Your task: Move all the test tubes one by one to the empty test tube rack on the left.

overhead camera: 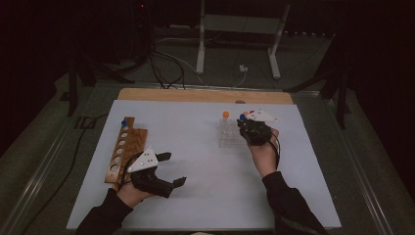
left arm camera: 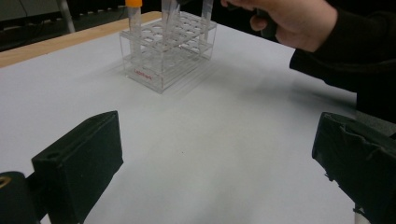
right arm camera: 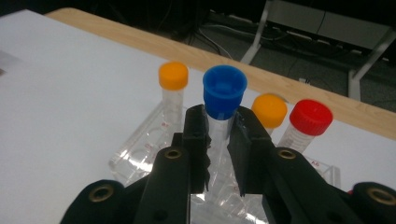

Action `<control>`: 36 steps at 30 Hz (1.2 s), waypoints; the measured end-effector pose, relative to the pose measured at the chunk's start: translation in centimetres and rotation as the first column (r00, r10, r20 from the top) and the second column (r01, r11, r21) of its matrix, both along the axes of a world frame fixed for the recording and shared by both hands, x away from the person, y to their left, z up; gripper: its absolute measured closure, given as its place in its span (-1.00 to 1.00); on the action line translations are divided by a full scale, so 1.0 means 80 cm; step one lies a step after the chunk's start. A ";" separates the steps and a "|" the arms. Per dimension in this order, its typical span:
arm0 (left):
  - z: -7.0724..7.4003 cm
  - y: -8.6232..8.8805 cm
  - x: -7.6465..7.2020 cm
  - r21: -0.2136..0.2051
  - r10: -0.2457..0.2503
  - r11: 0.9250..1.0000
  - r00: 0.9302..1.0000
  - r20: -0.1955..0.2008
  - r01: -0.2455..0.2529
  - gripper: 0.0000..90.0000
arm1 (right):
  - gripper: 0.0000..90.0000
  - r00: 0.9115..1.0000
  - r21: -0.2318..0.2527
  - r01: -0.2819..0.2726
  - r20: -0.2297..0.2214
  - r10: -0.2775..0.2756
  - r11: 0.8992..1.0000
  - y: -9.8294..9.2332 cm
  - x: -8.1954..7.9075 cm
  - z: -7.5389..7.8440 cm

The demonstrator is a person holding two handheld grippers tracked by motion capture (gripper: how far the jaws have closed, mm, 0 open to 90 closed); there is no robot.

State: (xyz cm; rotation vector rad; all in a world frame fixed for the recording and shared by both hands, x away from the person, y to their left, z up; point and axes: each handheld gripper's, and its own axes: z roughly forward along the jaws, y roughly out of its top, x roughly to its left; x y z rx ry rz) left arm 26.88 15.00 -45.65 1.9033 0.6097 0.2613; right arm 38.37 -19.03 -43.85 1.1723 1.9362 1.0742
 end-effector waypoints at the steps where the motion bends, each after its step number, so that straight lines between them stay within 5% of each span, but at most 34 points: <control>1: 0.000 0.000 0.000 -0.002 -0.004 1.000 1.000 0.000 0.004 -0.94 | 0.71 1.000 -0.004 -0.005 0.010 0.005 1.000 0.000 -0.003 0.005; 20: 0.003 0.000 -0.001 -0.002 -0.009 1.000 1.000 0.002 0.009 -0.94 | 0.71 0.994 0.029 -0.111 0.027 0.110 0.993 0.004 -0.040 0.031; 25: 0.004 -0.001 -0.001 0.001 -0.013 1.000 1.000 0.004 0.013 -0.94 | 0.71 0.983 0.039 -0.184 -0.001 0.185 0.982 0.017 -0.055 0.029; 36: 0.006 -0.002 0.000 0.008 -0.026 1.000 1.000 -0.001 0.026 -0.92 | 0.71 0.966 0.029 -0.255 -0.042 0.256 0.967 0.026 -0.075 0.018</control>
